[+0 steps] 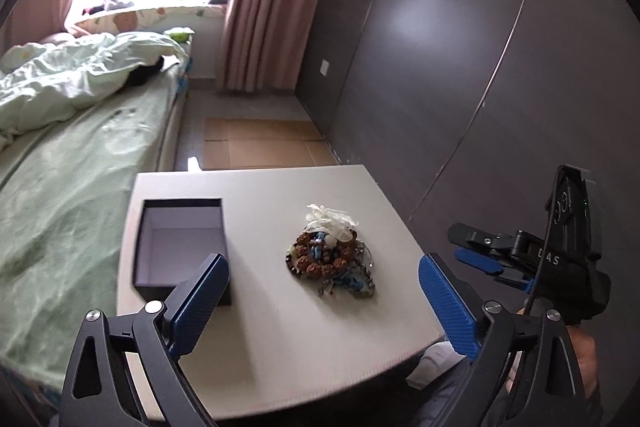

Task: Organize jewelry
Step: 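Lower the left tool onto the pile and grasp the white tissue, then lift the tissue into the black box with the left tool while the right tool grasps the brown bead bracelet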

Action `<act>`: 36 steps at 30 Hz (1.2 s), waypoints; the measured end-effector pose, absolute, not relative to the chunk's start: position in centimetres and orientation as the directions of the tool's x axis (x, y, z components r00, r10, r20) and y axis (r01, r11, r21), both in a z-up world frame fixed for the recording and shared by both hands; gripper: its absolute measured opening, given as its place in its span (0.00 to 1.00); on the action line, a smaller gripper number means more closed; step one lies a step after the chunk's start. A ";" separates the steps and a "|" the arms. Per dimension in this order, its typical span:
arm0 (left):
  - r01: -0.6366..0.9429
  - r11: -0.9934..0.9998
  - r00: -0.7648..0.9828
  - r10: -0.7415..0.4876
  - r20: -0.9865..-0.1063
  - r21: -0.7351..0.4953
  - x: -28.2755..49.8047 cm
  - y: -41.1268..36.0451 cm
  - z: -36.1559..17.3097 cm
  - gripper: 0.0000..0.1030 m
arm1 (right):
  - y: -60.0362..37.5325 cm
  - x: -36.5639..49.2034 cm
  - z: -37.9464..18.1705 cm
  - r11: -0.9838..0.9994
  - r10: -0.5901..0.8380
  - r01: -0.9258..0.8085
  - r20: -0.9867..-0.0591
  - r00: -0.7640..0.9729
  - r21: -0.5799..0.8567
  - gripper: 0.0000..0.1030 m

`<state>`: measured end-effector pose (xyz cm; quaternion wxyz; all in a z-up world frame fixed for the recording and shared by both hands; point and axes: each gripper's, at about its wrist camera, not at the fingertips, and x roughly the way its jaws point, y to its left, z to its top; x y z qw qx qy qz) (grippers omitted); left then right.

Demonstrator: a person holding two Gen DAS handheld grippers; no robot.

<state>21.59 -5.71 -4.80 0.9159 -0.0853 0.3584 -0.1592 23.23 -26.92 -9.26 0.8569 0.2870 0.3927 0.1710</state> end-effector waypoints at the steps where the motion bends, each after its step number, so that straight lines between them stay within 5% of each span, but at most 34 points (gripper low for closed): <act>1: 0.238 0.932 0.681 -0.360 -0.637 -0.272 22.3 -6.0 -5.0 0.92 | -27.0 23.7 -9.6 0.772 0.522 -0.059 -0.578 0.628 0.633 0.77; 25: 0.316 0.870 0.366 -0.480 -0.797 -0.379 38.7 -10.0 -15.3 0.87 | -30.3 30.3 -17.1 0.675 0.537 0.149 -0.619 0.573 0.723 0.70; 28: 0.332 0.862 0.334 -0.486 -0.807 -0.382 39.4 -10.4 -16.4 0.75 | -30.2 30.9 -17.6 0.653 0.555 0.160 -0.612 0.563 0.740 0.70; 29: 0.334 0.861 0.325 -0.488 -0.810 -0.384 39.6 -10.5 -16.7 0.57 | -30.0 31.0 -17.9 0.650 0.560 0.164 -0.614 0.556 0.742 0.70; 30: 0.336 0.860 0.317 -0.487 -0.814 -0.384 39.6 -10.5 -17.0 0.27 | -29.9 31.2 -18.1 0.647 0.564 0.170 -0.616 0.549 0.744 0.70; 32: 0.343 0.866 0.341 -0.476 -0.811 -0.365 39.5 -10.1 -17.1 0.02 | -29.6 31.5 -18.5 0.642 0.572 0.177 -0.620 0.537 0.746 0.70; 36: 0.345 0.836 0.360 -0.538 -0.762 -0.427 39.1 -8.5 -15.9 0.01 | -28.3 32.1 -18.8 0.634 0.608 0.157 -0.614 0.504 0.757 0.70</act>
